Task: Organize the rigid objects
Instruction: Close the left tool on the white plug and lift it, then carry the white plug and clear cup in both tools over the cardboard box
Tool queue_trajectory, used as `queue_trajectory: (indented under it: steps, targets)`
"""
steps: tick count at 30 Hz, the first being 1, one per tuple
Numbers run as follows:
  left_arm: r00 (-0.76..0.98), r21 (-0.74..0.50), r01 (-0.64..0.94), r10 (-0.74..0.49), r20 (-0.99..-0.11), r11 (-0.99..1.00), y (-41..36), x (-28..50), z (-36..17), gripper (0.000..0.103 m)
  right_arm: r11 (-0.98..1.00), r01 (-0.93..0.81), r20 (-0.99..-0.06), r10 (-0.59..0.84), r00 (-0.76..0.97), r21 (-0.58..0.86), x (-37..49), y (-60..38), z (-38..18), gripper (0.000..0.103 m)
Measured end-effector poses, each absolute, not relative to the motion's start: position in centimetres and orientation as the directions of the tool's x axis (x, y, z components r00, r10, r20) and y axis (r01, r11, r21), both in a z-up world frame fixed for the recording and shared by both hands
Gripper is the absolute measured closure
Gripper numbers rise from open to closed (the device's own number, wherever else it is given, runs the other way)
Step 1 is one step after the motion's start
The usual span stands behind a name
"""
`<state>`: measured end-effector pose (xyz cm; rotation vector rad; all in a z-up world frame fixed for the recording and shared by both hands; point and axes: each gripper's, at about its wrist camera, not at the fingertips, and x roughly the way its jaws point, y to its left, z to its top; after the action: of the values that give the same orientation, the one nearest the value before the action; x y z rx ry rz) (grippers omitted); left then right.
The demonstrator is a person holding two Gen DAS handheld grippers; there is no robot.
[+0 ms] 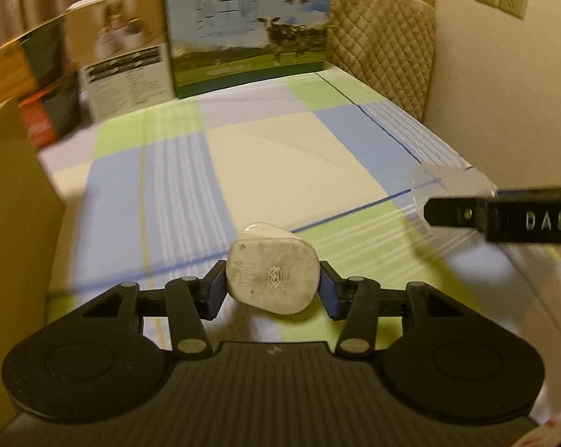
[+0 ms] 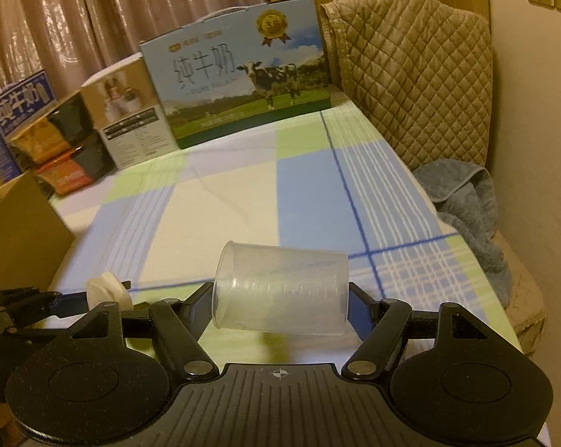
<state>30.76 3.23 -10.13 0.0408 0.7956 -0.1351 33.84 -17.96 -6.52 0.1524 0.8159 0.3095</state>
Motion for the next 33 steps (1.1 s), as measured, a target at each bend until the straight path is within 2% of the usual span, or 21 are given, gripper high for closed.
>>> queue_trajectory:
  steps: [12, 18, 33]
  targets:
    - [0.679, -0.131, 0.078, -0.149, -0.719, 0.988, 3.9, 25.0, -7.3, 0.058, 0.936, -0.207, -0.669, 0.348, 0.657, 0.283, 27.5, -17.7, -4.1, 0.034]
    - [0.699, -0.149, 0.084, -0.164, -0.696, 0.985, 3.4, 22.9, -5.2, 0.058, 0.938, -0.214, -0.654, 0.345, 0.674, 0.274, 25.3, -17.4, -2.6, 0.034]
    - [0.748, -0.078, 0.090, -0.119, -0.653, 0.993, 4.1, 15.9, 0.7, 0.058, 0.907, -0.291, -0.607, 0.419, 0.675, 0.303, 18.5, -15.8, 2.2, 0.034]
